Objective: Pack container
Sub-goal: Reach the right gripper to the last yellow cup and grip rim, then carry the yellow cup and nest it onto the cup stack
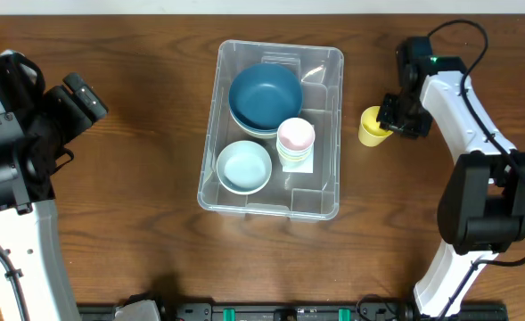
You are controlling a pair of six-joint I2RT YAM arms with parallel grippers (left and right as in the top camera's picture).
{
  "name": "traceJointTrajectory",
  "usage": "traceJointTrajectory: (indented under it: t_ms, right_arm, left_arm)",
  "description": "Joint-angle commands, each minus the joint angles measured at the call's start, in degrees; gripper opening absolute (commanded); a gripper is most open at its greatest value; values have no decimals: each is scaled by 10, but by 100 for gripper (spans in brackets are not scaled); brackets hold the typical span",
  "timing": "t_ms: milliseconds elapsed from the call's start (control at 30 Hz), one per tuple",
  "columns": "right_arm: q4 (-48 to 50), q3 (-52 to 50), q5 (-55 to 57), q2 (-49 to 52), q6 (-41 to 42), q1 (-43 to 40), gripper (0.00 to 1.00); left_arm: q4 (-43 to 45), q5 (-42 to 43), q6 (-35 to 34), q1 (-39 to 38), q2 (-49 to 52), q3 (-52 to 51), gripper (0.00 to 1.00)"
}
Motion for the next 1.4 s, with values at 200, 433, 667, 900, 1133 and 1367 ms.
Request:
traceJointTrajectory:
  t_ms: [200, 433, 667, 900, 1133, 1367]
  right_arm:
    - [30, -27, 20, -17, 2, 6, 1]
    - [5, 34, -4, -128, -29, 33, 1]
    - [2, 45, -31, -231, -80, 173, 1]
    - [5, 43, 5, -211, -76, 314, 1]
    - [7, 43, 58, -141, -64, 327, 1]
    - [22, 43, 26, -119, -84, 314, 1]
  left_arm:
    - [0, -5, -1, 3, 3, 5, 98]
    - [0, -5, -1, 3, 3, 5, 98]
    - [0, -5, -1, 3, 3, 5, 98]
    - [0, -5, -1, 3, 3, 5, 98]
    - [0, -5, -1, 3, 3, 5, 98]
    - [0, -5, -1, 3, 3, 5, 98]
